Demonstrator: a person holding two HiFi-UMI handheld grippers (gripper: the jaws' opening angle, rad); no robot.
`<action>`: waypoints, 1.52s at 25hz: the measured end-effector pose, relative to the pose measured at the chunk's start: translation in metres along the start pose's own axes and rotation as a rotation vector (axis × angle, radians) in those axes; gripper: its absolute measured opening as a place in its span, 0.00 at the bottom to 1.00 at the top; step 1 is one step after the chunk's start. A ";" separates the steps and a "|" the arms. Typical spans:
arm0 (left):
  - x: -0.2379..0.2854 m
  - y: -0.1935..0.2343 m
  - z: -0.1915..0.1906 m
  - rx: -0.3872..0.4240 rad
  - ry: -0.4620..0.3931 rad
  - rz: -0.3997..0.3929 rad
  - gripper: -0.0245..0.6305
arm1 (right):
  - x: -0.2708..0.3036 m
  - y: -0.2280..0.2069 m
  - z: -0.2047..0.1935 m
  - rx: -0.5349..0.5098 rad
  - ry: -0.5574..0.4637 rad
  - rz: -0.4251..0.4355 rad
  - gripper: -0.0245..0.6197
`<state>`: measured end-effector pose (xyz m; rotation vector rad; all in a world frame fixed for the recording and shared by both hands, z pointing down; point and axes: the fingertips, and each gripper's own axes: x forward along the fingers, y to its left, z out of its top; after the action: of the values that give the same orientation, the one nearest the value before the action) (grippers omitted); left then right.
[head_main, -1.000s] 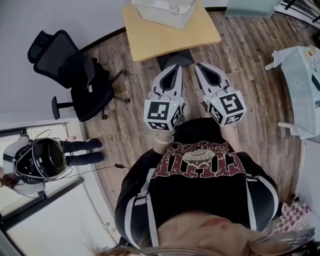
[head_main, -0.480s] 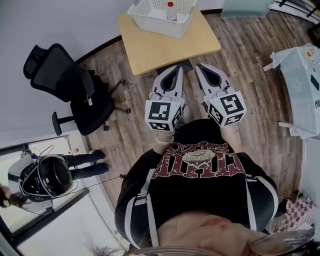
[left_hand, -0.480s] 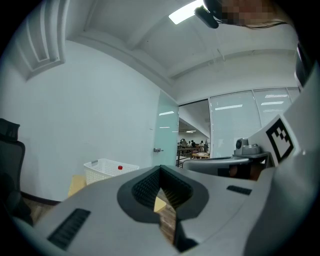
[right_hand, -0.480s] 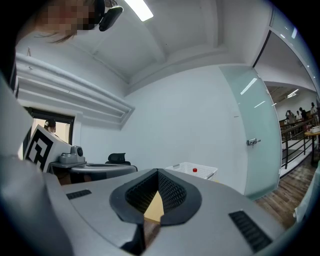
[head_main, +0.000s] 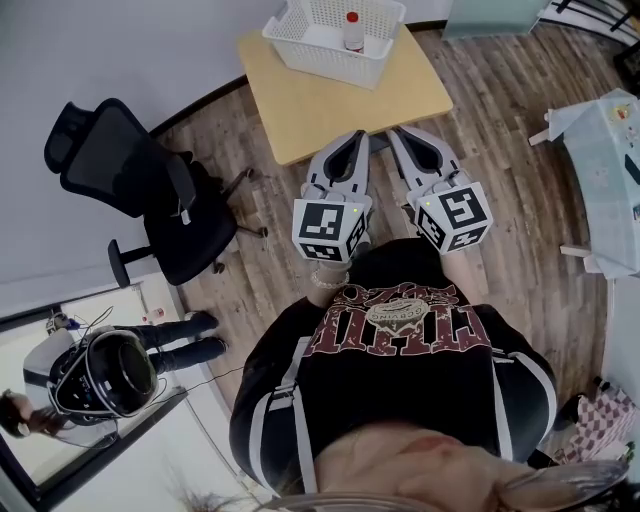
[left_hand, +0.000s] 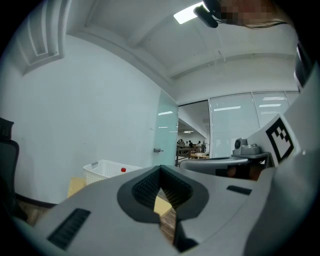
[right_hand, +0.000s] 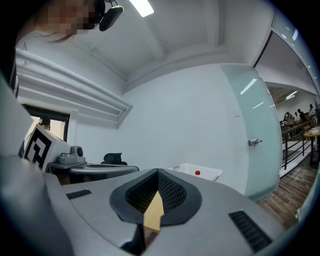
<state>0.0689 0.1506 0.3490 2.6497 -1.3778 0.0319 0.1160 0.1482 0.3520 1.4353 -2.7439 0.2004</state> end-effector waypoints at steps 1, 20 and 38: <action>0.000 0.005 0.000 -0.001 0.000 -0.003 0.11 | 0.006 0.002 0.000 -0.002 0.001 -0.001 0.06; -0.005 0.062 -0.004 0.004 0.014 -0.025 0.11 | 0.062 0.030 -0.007 -0.006 0.010 -0.016 0.06; 0.013 0.099 0.003 -0.036 0.014 -0.021 0.11 | 0.103 0.027 -0.003 -0.005 0.044 -0.003 0.06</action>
<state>-0.0045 0.0834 0.3598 2.6292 -1.3335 0.0224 0.0346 0.0803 0.3623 1.4165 -2.7053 0.2217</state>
